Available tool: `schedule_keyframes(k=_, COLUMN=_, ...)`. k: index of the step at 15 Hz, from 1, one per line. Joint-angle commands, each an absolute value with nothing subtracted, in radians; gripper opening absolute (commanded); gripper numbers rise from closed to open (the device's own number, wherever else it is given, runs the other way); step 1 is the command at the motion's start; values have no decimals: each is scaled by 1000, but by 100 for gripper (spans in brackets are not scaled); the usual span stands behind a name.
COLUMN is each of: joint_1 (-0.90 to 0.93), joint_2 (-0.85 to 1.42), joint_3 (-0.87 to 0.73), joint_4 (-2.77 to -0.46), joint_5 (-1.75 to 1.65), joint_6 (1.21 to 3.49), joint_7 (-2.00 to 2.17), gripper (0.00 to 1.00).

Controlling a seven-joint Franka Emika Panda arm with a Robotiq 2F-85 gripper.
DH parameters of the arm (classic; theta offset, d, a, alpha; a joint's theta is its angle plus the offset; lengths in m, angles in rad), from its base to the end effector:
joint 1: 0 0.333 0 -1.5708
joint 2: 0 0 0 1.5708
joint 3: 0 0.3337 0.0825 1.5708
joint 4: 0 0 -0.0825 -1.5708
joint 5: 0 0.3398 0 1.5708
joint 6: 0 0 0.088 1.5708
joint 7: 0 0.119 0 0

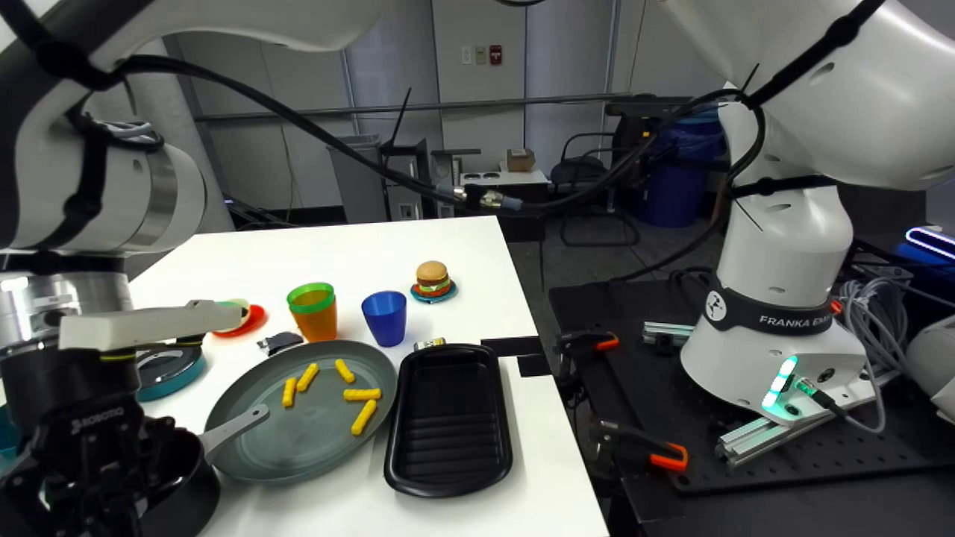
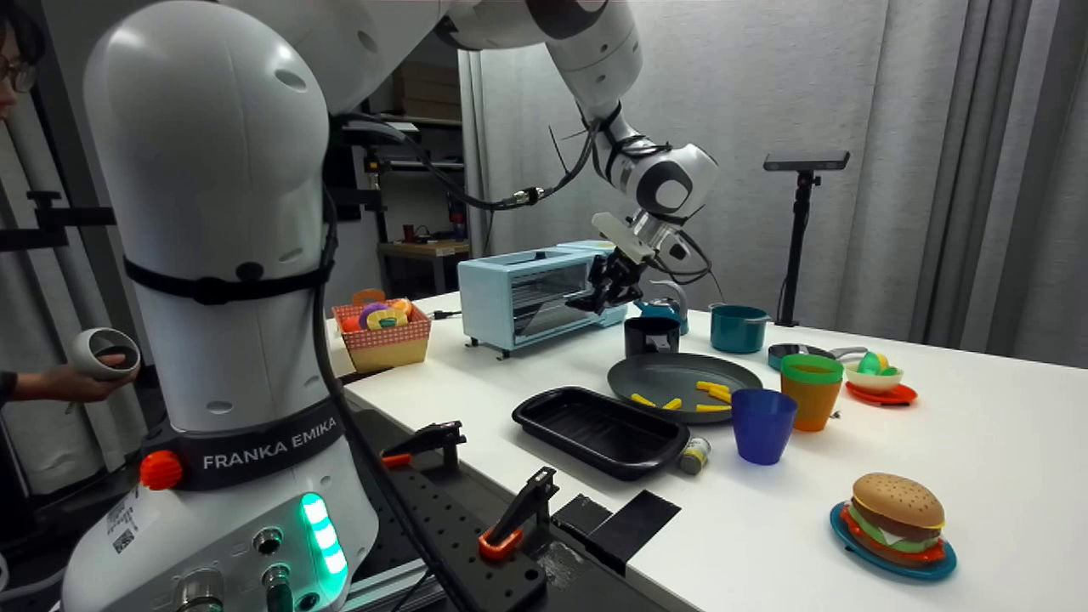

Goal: Open the 3 in 1 machine's oven door

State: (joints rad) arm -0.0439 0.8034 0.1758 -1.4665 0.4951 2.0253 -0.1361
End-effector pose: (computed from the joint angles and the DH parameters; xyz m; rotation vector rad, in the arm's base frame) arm 0.6676 0.0987 0.2295 -2.5763 0.0619 0.3100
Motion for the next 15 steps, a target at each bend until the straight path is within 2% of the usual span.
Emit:
schedule_keyframes(k=1, joint_1=-85, joint_2=826, joint_3=198, joint_4=-1448, joint_5=546, joint_6=2016, joint_7=-157, gripper=5)
schedule_keyframes(k=15, joint_1=-132, joint_2=885, joint_3=193, joint_4=-1452, joint_5=628, joint_6=2019, joint_7=-200, gripper=5)
